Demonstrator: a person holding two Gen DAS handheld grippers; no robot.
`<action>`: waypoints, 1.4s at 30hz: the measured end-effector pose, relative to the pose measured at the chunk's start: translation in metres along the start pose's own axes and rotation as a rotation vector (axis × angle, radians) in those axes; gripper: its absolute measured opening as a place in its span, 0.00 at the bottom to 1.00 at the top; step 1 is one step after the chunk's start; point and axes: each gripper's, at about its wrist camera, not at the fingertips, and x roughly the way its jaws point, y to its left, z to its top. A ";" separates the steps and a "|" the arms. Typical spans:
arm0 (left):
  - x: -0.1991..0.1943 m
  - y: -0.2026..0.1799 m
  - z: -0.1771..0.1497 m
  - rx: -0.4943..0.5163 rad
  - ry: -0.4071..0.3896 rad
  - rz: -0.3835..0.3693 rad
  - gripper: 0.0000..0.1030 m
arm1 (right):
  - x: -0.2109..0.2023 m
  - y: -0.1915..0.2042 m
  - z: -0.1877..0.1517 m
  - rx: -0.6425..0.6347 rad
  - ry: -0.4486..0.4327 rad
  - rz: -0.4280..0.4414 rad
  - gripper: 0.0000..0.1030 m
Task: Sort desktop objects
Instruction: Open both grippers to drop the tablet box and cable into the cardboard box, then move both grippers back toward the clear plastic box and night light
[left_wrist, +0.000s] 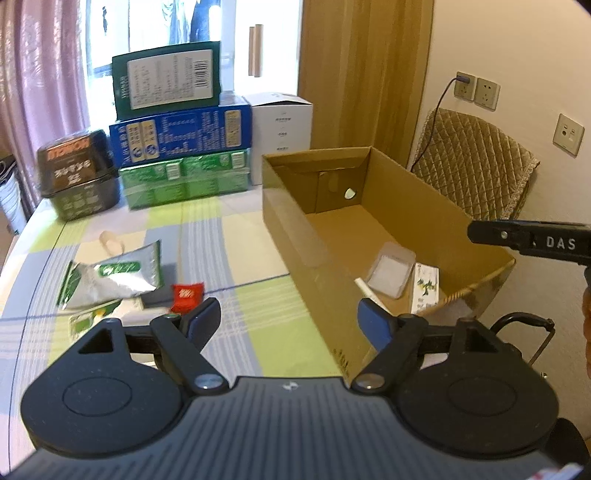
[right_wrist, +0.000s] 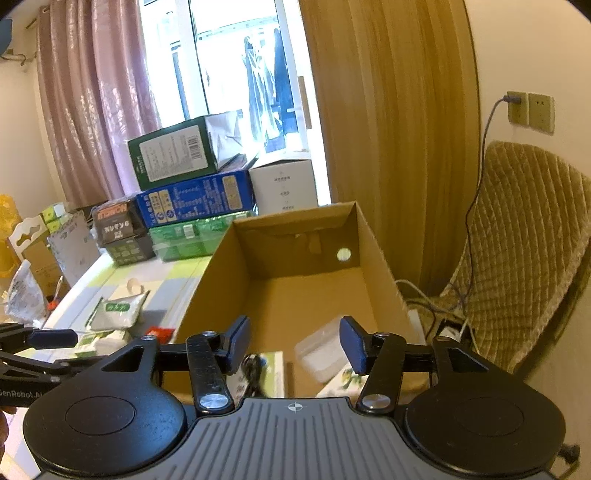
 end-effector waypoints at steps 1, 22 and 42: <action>-0.004 0.002 -0.003 -0.004 0.000 0.004 0.77 | -0.003 0.003 -0.002 0.004 0.003 0.001 0.52; -0.080 0.058 -0.069 -0.099 0.019 0.087 0.89 | -0.043 0.087 -0.033 -0.023 0.046 0.072 0.94; -0.091 0.128 -0.104 -0.121 0.082 0.221 0.99 | -0.013 0.143 -0.089 -0.004 0.166 0.173 0.98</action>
